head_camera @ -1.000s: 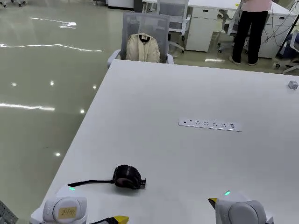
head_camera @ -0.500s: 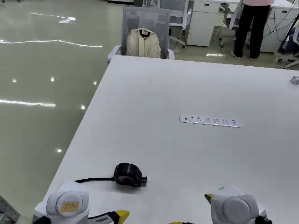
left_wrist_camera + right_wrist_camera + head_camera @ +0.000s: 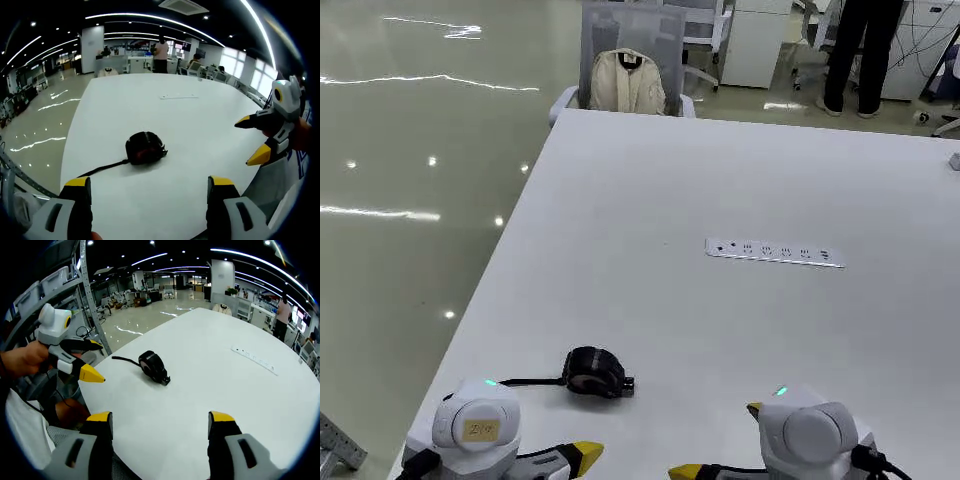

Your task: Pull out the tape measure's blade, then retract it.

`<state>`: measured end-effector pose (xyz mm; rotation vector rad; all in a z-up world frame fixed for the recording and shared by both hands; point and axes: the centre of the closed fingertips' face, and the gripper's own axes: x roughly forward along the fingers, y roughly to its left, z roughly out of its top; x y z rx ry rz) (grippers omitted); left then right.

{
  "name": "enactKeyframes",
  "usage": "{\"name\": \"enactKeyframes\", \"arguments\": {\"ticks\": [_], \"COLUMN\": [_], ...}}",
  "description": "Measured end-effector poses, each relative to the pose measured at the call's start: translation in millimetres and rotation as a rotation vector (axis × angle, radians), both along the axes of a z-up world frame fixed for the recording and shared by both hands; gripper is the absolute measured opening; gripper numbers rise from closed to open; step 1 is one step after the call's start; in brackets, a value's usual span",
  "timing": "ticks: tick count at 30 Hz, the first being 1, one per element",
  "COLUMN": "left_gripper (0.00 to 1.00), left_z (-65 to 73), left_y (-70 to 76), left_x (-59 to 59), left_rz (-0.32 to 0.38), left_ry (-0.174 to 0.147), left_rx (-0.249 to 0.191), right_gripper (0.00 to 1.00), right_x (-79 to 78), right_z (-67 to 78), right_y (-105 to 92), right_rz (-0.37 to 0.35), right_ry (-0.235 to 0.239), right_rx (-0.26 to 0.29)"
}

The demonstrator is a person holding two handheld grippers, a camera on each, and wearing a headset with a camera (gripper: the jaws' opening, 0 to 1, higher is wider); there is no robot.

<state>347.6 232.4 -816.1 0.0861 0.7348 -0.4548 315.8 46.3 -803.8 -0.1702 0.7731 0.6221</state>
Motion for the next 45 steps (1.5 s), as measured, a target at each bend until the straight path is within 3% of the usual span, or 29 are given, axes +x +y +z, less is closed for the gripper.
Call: {"name": "enactKeyframes", "arguments": {"ticks": [36,45], "left_gripper": [0.91,0.90], "left_z": [-25.9,-36.9], "left_y": [-15.5,-15.4], "left_x": [39.5,49.2], "left_rz": [-0.092,-0.131], "left_ry": [0.012,0.015], "left_rx": [0.035,0.066], "right_gripper": [0.76,0.75], "right_x": [37.3,46.3], "right_z": [-28.8,-39.7], "right_y": [9.2,10.8], "right_rz": [0.082,0.104], "right_ry": [0.036,0.046], "right_rx": [-0.025,-0.037]}}
